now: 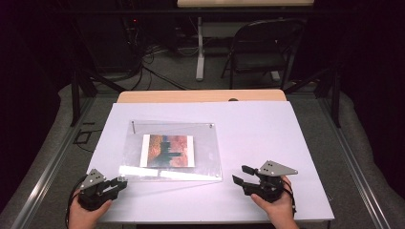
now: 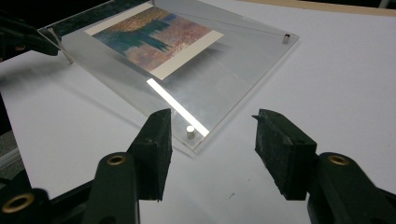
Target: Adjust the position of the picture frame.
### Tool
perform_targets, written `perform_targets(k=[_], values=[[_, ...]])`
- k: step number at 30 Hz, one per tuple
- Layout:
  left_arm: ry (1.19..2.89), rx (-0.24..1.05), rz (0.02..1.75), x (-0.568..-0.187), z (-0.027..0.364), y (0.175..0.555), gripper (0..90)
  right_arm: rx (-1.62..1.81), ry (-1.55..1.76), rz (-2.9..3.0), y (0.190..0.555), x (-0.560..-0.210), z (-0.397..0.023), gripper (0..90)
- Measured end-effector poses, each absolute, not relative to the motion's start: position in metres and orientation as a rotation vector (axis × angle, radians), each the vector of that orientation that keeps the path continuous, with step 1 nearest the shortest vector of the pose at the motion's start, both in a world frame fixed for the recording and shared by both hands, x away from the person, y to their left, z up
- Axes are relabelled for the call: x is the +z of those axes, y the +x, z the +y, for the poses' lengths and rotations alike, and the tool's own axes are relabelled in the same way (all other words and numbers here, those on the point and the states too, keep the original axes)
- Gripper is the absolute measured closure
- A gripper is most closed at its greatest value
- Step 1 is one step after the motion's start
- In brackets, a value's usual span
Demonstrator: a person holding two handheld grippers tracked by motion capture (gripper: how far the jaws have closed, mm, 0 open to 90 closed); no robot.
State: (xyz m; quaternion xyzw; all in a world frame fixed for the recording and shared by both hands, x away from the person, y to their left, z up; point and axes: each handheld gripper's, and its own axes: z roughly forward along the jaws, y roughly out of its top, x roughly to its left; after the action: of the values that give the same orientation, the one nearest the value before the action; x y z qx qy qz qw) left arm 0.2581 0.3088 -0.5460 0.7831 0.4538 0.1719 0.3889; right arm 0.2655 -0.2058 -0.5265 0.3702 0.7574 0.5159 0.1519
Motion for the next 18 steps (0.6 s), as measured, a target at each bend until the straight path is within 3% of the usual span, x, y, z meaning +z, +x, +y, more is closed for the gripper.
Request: perform_targets(k=[18], values=[[2.035, 0.452, 1.116, -0.552, 0.304, 0.269, 81.4, 1.49, 1.081, 2.173, 0.267, -0.528, -0.207, 45.2]])
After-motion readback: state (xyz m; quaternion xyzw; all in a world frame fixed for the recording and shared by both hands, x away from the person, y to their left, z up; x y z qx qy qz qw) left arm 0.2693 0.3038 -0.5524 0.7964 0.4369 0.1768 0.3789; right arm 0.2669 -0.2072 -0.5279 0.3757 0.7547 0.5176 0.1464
